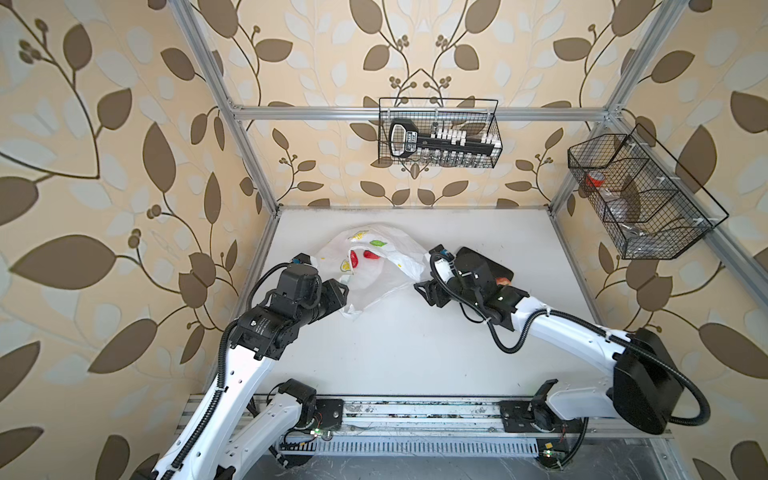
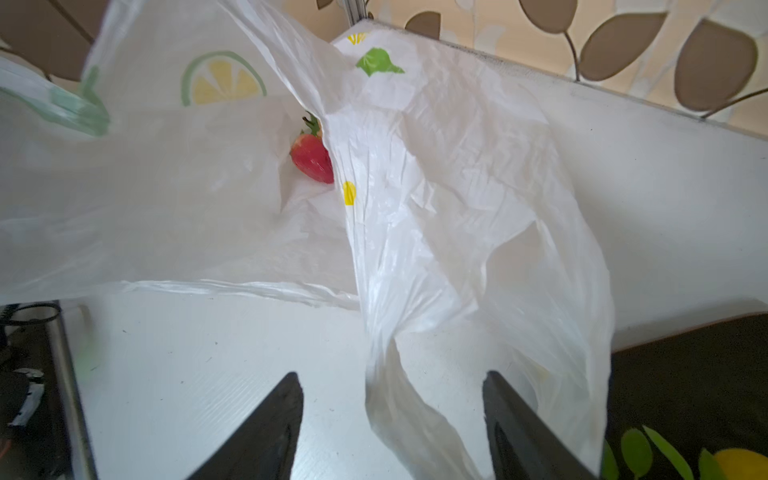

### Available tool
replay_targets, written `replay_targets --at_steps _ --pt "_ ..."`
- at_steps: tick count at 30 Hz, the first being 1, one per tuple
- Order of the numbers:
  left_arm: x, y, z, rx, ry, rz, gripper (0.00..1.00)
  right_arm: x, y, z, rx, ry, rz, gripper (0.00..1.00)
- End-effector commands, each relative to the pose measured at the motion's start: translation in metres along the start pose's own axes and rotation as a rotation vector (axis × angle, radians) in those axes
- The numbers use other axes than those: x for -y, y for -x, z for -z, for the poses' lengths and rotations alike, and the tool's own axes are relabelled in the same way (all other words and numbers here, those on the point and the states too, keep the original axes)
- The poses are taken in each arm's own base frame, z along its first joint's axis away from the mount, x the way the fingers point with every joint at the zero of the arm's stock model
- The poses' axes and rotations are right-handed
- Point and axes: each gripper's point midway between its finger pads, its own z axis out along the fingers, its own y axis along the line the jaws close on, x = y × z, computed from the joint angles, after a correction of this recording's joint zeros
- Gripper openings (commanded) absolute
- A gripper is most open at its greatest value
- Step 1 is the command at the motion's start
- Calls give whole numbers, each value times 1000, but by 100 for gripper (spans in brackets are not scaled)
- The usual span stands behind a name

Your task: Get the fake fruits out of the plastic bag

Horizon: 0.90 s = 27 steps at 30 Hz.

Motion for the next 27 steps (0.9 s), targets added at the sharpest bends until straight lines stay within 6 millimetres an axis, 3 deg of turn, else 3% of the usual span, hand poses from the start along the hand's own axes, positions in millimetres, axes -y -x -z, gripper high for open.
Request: replay_targets --at_steps 1,6,10,13,18,21,27 --pt "3 2 12 7 -3 -30 55 5 17 -14 32 -63 12 54" --pt "6 2 19 -16 15 -103 76 1 36 -23 72 -47 -20 17" --pt "12 1 19 -69 17 -164 85 -10 54 -22 111 -3 -35 4" --pt "17 -1 14 -112 10 -196 90 -16 67 -18 142 24 -52 0" --pt "9 1 3 -152 93 -213 93 -23 92 -14 193 54 -75 0" --pt "23 3 1 -161 37 -213 99 -29 103 -14 211 86 -88 0" --pt "50 1 5 -208 -69 -204 99 -41 113 -18 226 132 -109 0"
